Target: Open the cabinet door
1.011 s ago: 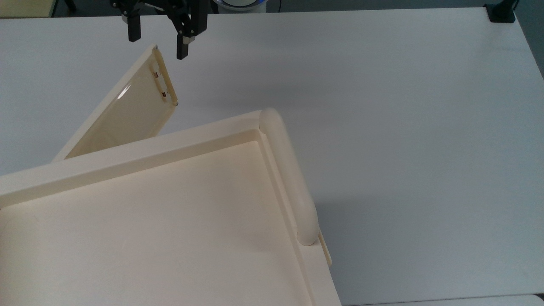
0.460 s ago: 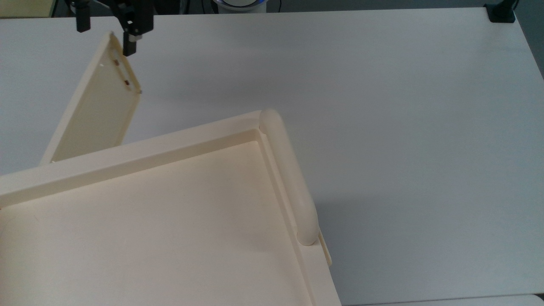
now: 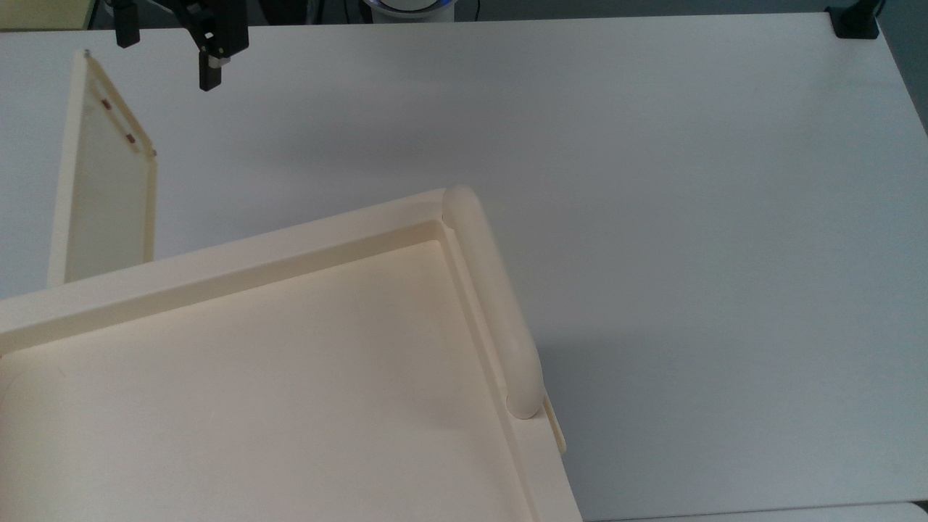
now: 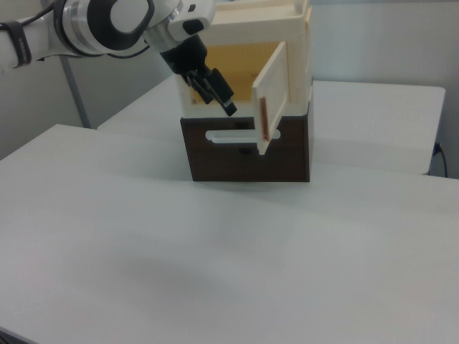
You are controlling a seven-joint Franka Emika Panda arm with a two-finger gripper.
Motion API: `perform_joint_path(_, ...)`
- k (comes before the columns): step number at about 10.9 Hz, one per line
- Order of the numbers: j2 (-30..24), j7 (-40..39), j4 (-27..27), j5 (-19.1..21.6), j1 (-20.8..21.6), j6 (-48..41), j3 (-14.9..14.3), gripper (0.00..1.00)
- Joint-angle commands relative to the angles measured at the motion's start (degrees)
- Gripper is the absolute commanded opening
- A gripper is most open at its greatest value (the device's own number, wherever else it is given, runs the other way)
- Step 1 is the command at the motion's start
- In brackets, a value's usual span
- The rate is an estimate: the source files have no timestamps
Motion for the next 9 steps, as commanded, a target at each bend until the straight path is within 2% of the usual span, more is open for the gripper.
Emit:
perform_joint_path(1,-1.1,-2.4,-0.7,0.5,1.7,-8.3,0.7,1.0)
perform_joint_path(4,-2.7,-3.2,-1.5,3.1,6.6,-16.0,0.6,1.0)
perform_joint_path(6,-5.8,-6.3,-4.5,7.9,10.3,-17.2,0.6,1.0)
perform_joint_path(9,-7.3,-9.1,-7.7,9.9,12.8,-16.9,-0.1,1.0)
